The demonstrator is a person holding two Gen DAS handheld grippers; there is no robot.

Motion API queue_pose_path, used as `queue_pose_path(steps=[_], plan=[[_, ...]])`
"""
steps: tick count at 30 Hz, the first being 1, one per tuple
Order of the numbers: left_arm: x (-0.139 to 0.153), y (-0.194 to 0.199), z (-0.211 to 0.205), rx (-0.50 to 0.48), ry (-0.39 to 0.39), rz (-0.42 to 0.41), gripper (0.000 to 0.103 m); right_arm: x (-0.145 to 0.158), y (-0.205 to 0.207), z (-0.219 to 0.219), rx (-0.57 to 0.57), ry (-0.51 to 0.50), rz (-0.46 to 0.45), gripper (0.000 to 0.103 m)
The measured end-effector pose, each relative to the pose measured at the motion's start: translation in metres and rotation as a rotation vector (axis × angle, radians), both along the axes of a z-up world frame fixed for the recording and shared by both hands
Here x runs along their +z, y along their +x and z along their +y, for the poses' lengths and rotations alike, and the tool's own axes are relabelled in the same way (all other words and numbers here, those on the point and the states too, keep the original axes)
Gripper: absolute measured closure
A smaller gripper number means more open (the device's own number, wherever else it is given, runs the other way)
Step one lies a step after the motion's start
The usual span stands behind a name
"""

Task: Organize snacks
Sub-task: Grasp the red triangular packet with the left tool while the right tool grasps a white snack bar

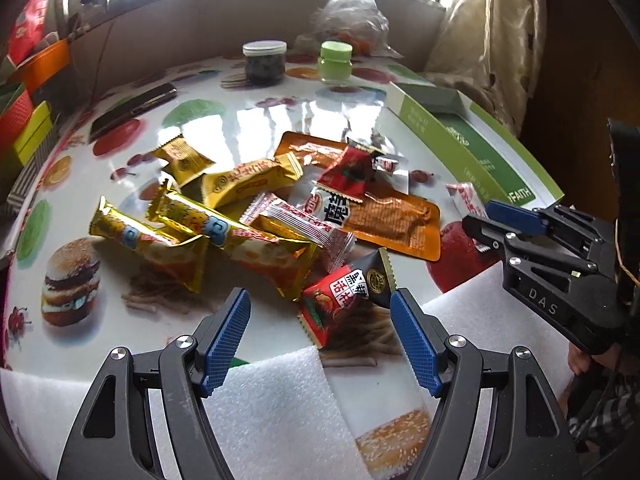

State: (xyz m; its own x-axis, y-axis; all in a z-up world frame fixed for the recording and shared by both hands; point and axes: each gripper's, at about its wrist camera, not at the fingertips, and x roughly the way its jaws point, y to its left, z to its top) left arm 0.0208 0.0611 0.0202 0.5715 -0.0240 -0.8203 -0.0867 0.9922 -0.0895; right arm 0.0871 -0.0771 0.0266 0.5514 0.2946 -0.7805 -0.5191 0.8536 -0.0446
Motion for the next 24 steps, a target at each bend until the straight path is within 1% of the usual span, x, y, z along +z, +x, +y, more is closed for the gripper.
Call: queue_pose_path(steps=[5, 8, 9, 12, 15, 18, 21, 24], plan=[[-0.006, 0.005, 0.001, 0.004, -0.015, 0.008, 0.030, 0.002, 0.004, 0.005, 0.029, 0.046, 0.021, 0.078], [-0.009, 0.009, 0.003, 0.010, -0.026, 0.014, 0.039, 0.004, 0.006, 0.006, 0.050, 0.110, 0.048, 0.078], [-0.010, 0.010, 0.004, 0.016, -0.028, 0.015, 0.043, 0.005, 0.007, 0.005, 0.049, 0.127, 0.058, 0.078], [-0.011, 0.013, 0.006, 0.041, -0.019, 0.018, 0.044, 0.008, 0.011, 0.003, 0.028, 0.145, 0.071, 0.078], [-0.012, 0.015, 0.009, 0.049, -0.041, 0.021, 0.045, 0.007, 0.014, 0.002, -0.013, 0.113, 0.070, 0.072], [-0.013, 0.018, 0.011, 0.052, -0.055, 0.028, 0.044, 0.002, 0.019, 0.003, -0.036, 0.088, 0.090, 0.072], [-0.013, 0.019, 0.009, 0.043, -0.053, 0.033, 0.044, -0.002, 0.020, 0.006, -0.032, 0.080, 0.103, 0.072], [-0.014, 0.021, 0.005, 0.026, -0.048, 0.036, 0.044, -0.007, 0.022, 0.011, -0.036, 0.052, 0.106, 0.072]])
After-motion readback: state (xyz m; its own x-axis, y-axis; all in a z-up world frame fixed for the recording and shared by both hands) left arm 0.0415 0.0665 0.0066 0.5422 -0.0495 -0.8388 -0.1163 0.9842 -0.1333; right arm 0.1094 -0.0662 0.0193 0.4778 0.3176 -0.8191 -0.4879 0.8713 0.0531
